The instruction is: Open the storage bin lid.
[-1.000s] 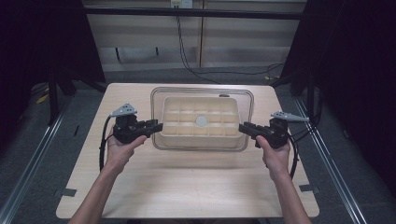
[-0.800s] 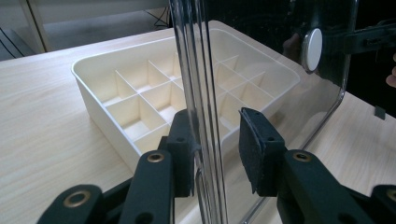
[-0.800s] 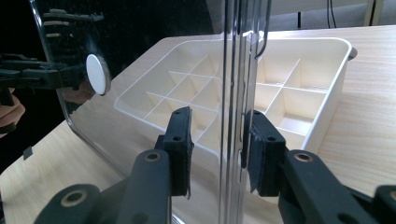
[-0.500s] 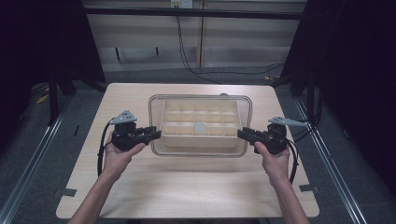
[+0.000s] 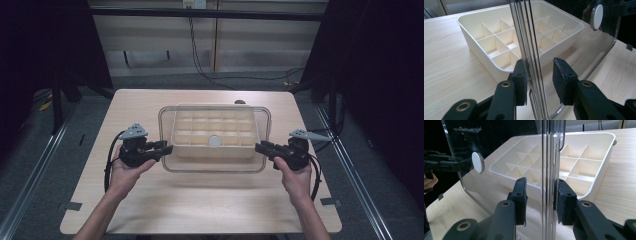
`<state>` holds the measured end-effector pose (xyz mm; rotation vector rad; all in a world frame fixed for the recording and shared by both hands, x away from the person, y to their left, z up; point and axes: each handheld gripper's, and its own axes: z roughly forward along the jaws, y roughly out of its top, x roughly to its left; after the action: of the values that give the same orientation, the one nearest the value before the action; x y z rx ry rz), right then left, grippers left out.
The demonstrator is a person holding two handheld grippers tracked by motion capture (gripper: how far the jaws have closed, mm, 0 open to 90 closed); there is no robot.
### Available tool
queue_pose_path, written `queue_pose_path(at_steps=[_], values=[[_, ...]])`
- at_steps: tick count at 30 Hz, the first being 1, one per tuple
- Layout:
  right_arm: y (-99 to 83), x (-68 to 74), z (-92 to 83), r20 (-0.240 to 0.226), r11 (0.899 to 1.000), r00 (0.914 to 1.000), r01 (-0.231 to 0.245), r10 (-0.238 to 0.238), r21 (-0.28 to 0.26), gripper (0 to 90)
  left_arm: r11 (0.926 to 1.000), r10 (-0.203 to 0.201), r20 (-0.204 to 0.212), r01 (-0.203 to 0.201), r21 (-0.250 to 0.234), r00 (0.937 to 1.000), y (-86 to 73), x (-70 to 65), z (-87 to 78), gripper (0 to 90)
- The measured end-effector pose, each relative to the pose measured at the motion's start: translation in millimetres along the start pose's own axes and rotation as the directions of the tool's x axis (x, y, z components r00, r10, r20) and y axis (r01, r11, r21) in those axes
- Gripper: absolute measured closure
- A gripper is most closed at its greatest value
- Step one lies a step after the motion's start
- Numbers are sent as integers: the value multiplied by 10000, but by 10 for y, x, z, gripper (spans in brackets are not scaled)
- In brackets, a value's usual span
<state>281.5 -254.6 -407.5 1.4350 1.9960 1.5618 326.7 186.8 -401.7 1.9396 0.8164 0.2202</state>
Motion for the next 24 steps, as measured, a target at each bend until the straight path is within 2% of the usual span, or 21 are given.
queue_pose_path(at_steps=[5, 9, 15, 24], values=[[-35, 31, -4, -3, 10000, 10000, -9, 9, 84, 653, 10000, -7, 28, 7, 72, 10000, -57, -13, -25, 656], [-56, 36, -4, 66, 9999, 9999, -89, 88, 140, 648, 9996, 144, -15, -143, 235, 9999, -39, -26, -33, 657], [-93, 60, -14, -16, 9998, 9999, -105, 105, 165, 648, 9997, 121, 52, -122, 222, 9999, -59, -38, -67, 658], [-172, 100, -90, 27, 9988, 9998, -215, 214, 450, 647, 9996, 13, 89, -15, 270, 10000, -178, -143, -87, 658]])
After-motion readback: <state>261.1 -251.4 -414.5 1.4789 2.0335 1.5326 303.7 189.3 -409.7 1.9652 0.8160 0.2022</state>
